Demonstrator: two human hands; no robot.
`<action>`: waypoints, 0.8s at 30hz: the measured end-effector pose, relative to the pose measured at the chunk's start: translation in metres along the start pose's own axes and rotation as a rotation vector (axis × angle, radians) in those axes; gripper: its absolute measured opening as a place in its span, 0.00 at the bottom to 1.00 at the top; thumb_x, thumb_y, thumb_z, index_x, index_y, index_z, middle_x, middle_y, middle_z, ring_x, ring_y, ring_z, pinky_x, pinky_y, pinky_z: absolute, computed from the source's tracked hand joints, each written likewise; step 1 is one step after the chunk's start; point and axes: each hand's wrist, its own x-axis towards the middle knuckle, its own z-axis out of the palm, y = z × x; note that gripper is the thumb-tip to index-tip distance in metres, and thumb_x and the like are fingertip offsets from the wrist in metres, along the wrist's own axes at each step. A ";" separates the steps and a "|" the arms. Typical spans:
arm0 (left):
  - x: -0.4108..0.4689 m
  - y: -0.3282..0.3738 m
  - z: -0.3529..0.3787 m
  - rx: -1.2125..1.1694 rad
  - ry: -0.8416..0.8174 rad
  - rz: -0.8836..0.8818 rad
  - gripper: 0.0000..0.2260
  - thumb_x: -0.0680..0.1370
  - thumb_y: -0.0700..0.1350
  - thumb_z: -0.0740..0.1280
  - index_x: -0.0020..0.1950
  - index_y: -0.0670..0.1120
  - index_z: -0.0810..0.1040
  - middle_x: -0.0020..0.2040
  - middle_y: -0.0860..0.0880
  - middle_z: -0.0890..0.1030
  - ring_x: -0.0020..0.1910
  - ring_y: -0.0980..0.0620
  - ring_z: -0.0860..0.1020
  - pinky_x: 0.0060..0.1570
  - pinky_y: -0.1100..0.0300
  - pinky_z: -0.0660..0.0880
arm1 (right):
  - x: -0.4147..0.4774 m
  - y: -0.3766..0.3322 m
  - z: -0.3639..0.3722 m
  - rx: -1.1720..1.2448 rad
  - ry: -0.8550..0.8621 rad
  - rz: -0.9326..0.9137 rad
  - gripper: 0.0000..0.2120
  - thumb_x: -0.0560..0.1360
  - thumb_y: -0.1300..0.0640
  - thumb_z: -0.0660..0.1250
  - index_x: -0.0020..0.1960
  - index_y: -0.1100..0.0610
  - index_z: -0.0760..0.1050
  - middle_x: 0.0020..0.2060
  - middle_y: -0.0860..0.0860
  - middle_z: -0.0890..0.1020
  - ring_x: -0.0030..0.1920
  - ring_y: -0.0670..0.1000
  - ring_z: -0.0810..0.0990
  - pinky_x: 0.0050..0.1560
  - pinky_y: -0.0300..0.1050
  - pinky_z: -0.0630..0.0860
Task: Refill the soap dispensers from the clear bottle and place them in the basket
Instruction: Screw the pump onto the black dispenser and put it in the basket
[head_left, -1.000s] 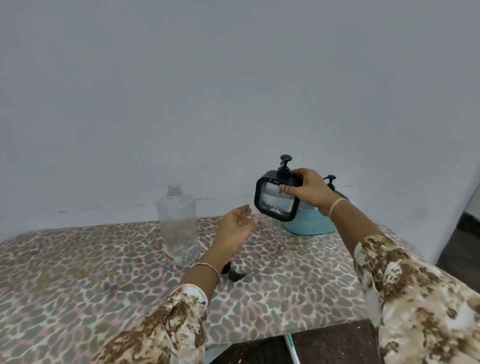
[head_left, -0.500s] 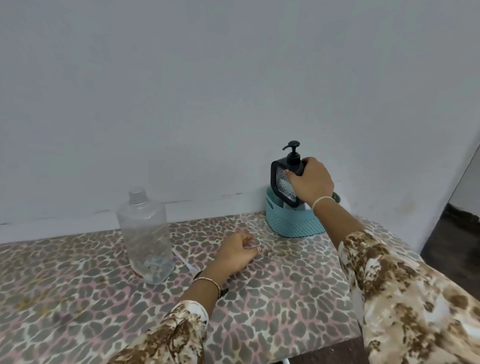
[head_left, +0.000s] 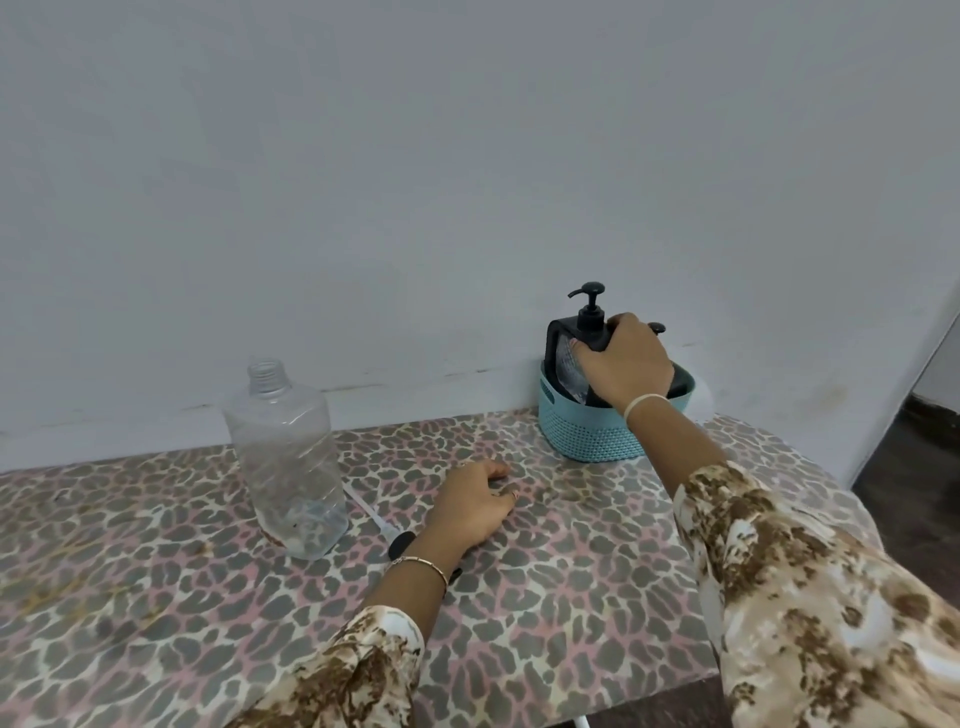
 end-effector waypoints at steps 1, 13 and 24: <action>0.000 0.000 0.000 -0.004 0.002 0.001 0.20 0.77 0.48 0.69 0.69 0.47 0.75 0.67 0.52 0.77 0.65 0.54 0.75 0.65 0.63 0.67 | -0.002 0.003 0.003 0.000 -0.003 0.002 0.20 0.71 0.43 0.67 0.54 0.57 0.72 0.48 0.52 0.80 0.49 0.57 0.79 0.43 0.48 0.76; 0.003 -0.004 0.001 -0.023 0.013 0.003 0.18 0.78 0.47 0.69 0.67 0.46 0.76 0.66 0.51 0.78 0.65 0.54 0.75 0.65 0.64 0.67 | -0.020 0.027 0.022 -0.381 0.051 -0.096 0.22 0.70 0.37 0.65 0.47 0.56 0.79 0.42 0.52 0.81 0.48 0.56 0.78 0.49 0.50 0.72; 0.003 -0.002 0.001 0.003 0.001 -0.004 0.19 0.77 0.47 0.69 0.68 0.46 0.76 0.66 0.50 0.78 0.64 0.53 0.75 0.66 0.61 0.68 | -0.035 0.047 0.025 -0.704 0.047 -0.443 0.27 0.79 0.37 0.49 0.47 0.56 0.78 0.45 0.54 0.81 0.52 0.57 0.77 0.59 0.55 0.65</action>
